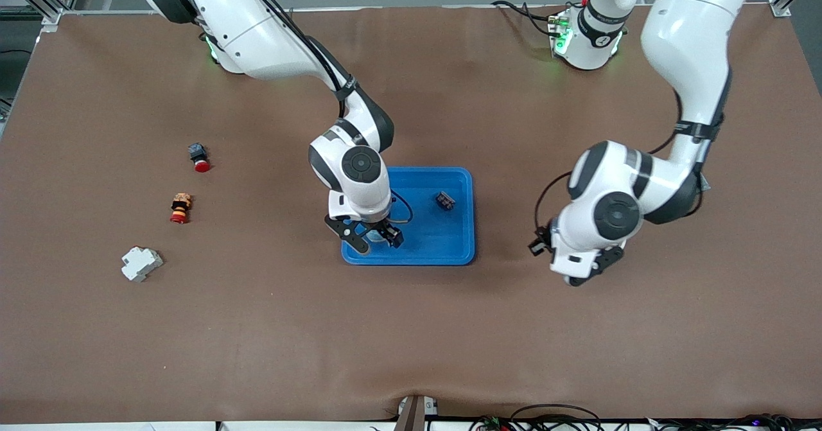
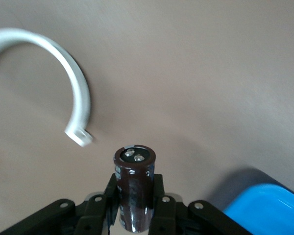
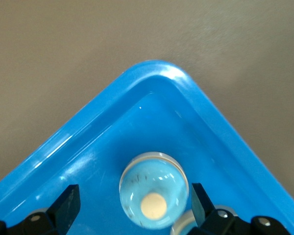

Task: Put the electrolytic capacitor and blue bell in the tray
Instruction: 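Release the blue button in the tray while the left gripper carries the capacitor over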

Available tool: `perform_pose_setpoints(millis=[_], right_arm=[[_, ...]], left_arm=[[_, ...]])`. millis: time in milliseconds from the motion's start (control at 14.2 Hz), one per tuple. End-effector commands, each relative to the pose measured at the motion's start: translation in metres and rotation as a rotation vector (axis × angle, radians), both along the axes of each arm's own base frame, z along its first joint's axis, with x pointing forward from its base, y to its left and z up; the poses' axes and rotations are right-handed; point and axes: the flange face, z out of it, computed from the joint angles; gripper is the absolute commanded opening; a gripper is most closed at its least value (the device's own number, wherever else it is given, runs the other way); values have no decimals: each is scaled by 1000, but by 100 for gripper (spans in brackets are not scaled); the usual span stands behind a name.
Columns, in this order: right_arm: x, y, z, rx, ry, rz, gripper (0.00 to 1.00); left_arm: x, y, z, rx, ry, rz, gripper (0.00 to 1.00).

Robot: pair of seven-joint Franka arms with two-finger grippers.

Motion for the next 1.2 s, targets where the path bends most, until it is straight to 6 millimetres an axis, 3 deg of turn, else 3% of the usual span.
perform_pose_setpoints(millis=[0, 211, 422, 774, 1126], right_arm=[[4, -11, 52, -27, 34, 93, 100], [21, -61, 99, -43, 107, 228, 100], [32, -108, 135, -52, 159, 273, 100], [45, -210, 199, -50, 176, 428, 100], [45, -304, 263, -46, 171, 564, 100]], left_arm=[[-8, -46, -16, 16, 18, 84, 0], [-22, -91, -35, 35, 23, 125, 0], [-28, -118, -35, 14, -16, 192, 0], [-30, -145, -34, -58, -94, 222, 0], [-31, -163, -57, -124, -148, 236, 0]])
